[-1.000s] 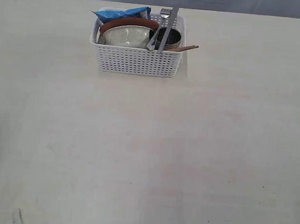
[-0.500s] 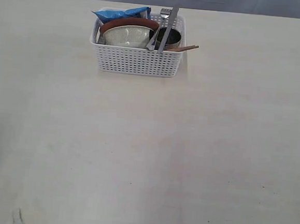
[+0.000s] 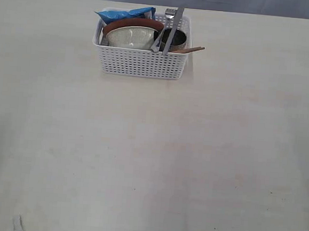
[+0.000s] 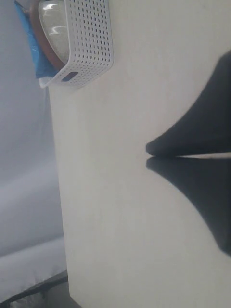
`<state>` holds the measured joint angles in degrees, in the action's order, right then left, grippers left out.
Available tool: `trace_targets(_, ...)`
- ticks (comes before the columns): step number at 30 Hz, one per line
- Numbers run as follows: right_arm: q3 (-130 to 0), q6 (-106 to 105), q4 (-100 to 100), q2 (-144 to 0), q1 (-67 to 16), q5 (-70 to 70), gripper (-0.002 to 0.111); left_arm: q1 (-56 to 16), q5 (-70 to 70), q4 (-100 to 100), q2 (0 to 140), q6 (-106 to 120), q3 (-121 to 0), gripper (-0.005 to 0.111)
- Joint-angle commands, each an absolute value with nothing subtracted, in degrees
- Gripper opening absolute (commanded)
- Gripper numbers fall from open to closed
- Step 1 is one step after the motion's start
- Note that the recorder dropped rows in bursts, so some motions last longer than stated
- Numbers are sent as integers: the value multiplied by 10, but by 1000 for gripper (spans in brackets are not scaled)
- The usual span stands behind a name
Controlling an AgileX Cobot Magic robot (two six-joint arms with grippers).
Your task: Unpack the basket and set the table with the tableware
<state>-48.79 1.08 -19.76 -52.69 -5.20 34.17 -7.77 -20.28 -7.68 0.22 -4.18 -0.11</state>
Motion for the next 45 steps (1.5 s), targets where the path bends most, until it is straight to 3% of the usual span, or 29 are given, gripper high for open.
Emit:
trace_targets(1, -535, -81, -282, -613, -55, 399, 48, -80, -196, -77, 0, -42, 0, 0)
trace_targets(6, -536, -142, -389, -683, -70, 409, 49, -80, -196, -77, 0, -42, 0, 0)
trace_targets(16, -611, -185, -438, -843, -224, 317, 49, -80, -196, -77, 0, -44, 0, 0)
trace_targets(28, -828, -56, -359, -1068, -224, 427, 49, -80, -196, -77, 0, -44, 0, 0)
trace_targets(45, -951, -5, -281, -1207, -224, 405, 49, -80, -196, -77, 0, -43, 0, 0)
